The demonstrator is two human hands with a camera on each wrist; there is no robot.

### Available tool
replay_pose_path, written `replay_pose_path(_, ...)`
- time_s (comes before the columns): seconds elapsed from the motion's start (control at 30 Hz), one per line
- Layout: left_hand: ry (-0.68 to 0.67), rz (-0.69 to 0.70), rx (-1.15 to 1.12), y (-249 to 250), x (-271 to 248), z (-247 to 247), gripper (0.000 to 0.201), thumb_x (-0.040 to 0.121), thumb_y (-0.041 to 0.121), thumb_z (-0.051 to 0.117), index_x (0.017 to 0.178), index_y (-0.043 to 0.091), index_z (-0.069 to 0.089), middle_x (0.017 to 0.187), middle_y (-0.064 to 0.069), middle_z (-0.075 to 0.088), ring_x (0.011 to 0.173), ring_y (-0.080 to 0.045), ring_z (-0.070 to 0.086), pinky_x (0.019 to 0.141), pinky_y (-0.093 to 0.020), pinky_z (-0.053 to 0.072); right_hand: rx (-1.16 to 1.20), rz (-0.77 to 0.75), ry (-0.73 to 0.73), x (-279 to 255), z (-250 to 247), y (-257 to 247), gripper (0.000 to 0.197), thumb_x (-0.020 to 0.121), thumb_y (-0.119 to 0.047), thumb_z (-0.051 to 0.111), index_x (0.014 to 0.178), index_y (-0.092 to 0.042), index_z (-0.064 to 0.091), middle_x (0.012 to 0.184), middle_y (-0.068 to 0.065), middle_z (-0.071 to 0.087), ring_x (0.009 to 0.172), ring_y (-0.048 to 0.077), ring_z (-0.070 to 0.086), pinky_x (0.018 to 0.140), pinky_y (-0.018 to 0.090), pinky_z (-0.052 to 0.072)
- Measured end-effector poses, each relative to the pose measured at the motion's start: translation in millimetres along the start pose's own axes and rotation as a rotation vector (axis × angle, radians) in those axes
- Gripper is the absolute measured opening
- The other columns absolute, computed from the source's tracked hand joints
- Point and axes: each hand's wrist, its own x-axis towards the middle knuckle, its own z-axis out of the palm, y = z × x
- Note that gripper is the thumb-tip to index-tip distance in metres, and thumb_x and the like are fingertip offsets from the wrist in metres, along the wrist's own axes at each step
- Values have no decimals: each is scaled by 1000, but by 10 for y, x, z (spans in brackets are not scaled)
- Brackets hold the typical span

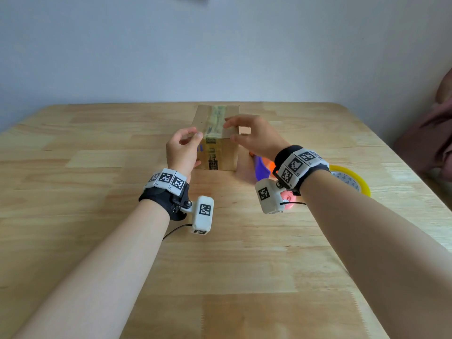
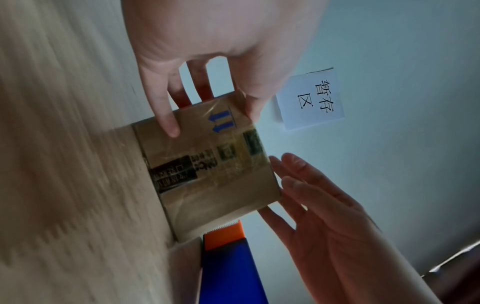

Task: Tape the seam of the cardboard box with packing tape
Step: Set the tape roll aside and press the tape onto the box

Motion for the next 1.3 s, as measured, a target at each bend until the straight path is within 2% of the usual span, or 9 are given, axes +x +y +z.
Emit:
replay_pose_path(0.13, 140, -42, 1, -8, 17, 125, 33, 83, 41, 73, 103, 27, 51, 126, -5, 51, 104, -22, 61, 89, -50, 59, -138, 96, 66, -50, -217, -52, 15, 90, -14, 61, 95, -22, 73, 91, -7, 72, 79, 13, 67, 68, 25, 51)
replay_pose_path(0.23, 167, -166, -14, -25, -34, 221, 53, 84, 48, 72, 114, 17, 40, 136, -9, 40, 118, -29, 53, 98, -50, 53, -295, 350, -205, -168, -431, -71, 13, 93, -23, 63, 93, -16, 74, 59, -4, 73, 56, 18, 71, 51, 26, 56)
replay_pose_path(0.4, 18, -317, -57, -60, -246, 417, 55, 93, 49, 63, 128, 12, 40, 111, -3, 52, 92, -17, 54, 88, -41, 54, -395, 557, -525, -384, -601, -90, 33, 93, -36, 59, 92, -8, 76, 71, 3, 80, 74, 28, 79, 81, 43, 64)
replay_pose_path(0.5, -108, -381, -10, -46, -382, 538, 30, 96, 47, 60, 101, 18, 54, 95, 0, 55, 82, -16, 56, 84, -41, 56, -389, 605, -597, -463, -621, -56, 36, 97, -41, 58, 92, -11, 77, 78, 2, 82, 81, 26, 79, 83, 42, 63)
replay_pose_path(0.73, -412, -445, 118, -91, -546, 708, 15, 97, 27, 65, 104, 15, 62, 90, -2, 60, 76, -19, 62, 66, -37, 54, -268, 576, -388, -490, -643, 115, 34, 94, -36, 61, 89, -6, 76, 71, 3, 80, 66, 26, 79, 75, 45, 66)
replay_pose_path(0.87, -540, -472, 91, -62, -634, 795, 23, 98, 24, 65, 117, 13, 62, 93, -5, 66, 78, -23, 68, 72, -41, 59, -266, 558, -348, -485, -665, 150, 28, 94, -35, 63, 88, -10, 76, 81, 5, 81, 76, 29, 79, 72, 45, 67)
replay_pose_path(1.03, -622, -477, -33, 3, -717, 930, 32, 104, 23, 56, 135, 16, 57, 130, -7, 67, 117, -36, 67, 91, -51, 58, -339, 536, -222, -507, -681, 162, 20, 92, -26, 62, 99, -14, 76, 86, 6, 74, 79, 29, 73, 69, 41, 66)
replay_pose_path(1.13, -652, -494, -65, 12, -761, 967, 38, 105, 25, 55, 141, 15, 53, 138, -3, 63, 121, -36, 64, 96, -53, 55, -433, 594, -208, -550, -722, 221, 18, 88, -18, 61, 97, -10, 74, 79, 6, 71, 66, 23, 63, 59, 32, 56)
replay_pose_path(1.3, -643, -481, -32, -40, -773, 933, 37, 102, 23, 60, 138, 13, 57, 131, -6, 69, 116, -33, 68, 95, -52, 56, -614, 710, -299, -689, -805, 267, 20, 81, -26, 79, 85, -15, 62, 80, 5, 67, 70, 23, 63, 62, 30, 49)
